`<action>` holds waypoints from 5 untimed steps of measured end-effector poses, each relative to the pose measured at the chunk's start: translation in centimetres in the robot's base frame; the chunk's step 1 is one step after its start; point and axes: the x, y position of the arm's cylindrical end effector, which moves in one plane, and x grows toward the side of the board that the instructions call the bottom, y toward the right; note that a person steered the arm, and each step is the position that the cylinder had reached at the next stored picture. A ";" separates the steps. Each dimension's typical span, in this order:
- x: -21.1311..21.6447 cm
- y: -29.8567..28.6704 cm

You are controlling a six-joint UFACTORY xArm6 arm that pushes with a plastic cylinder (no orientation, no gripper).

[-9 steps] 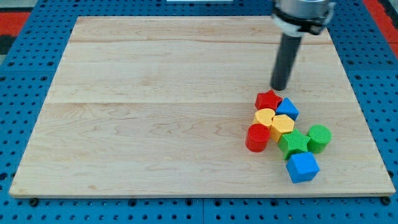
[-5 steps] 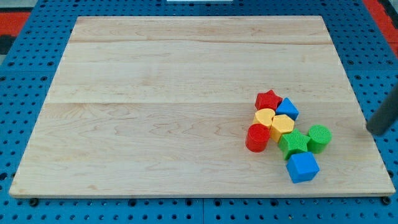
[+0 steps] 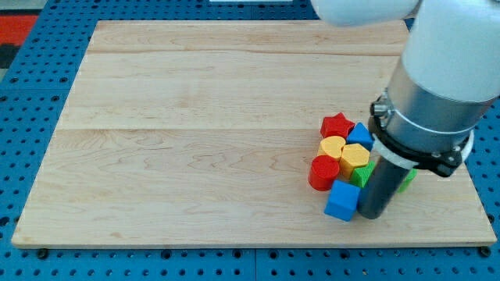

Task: Separate the red circle from the yellow heart

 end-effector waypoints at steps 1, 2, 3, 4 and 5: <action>0.0 -3.2; -1.1 -4.0; -1.5 -2.0; -3.0 -1.8; -6.0 -3.5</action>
